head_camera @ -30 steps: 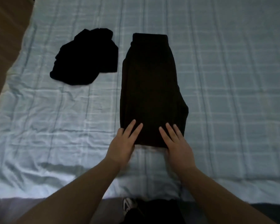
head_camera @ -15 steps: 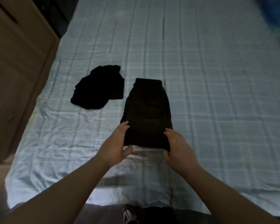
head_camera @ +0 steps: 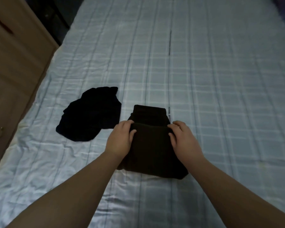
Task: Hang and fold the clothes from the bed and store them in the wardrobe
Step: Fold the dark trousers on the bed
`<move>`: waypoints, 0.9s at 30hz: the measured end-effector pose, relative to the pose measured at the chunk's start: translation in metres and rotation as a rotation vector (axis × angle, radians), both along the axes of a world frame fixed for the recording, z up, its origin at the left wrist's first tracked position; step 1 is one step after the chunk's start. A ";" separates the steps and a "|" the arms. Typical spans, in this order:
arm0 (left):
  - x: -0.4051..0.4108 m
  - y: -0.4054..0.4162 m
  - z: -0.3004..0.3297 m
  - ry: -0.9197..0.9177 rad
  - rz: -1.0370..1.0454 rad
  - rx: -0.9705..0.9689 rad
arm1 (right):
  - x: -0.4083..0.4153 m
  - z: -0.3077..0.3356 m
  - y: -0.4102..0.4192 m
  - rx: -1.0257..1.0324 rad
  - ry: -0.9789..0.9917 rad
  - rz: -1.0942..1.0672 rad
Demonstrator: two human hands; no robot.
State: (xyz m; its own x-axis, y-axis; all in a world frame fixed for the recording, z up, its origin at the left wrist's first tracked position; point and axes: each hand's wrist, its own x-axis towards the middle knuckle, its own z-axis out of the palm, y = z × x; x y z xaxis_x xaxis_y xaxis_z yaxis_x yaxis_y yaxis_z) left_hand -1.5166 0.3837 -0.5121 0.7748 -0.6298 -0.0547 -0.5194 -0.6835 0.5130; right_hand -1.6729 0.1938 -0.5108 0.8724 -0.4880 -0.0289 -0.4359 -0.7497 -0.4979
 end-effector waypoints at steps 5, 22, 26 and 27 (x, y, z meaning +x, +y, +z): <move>0.019 -0.027 -0.022 0.019 0.103 -0.155 | 0.017 -0.008 0.017 -0.230 0.016 -0.080; 0.066 -0.080 -0.017 -0.359 -0.069 0.148 | 0.104 -0.077 -0.014 -0.277 0.285 -0.016; 0.048 -0.051 -0.053 -0.294 -0.320 0.307 | 0.105 -0.083 -0.010 -0.238 0.232 0.005; 0.053 -0.049 -0.063 -0.270 -0.315 0.333 | 0.102 -0.084 -0.010 -0.194 0.217 0.002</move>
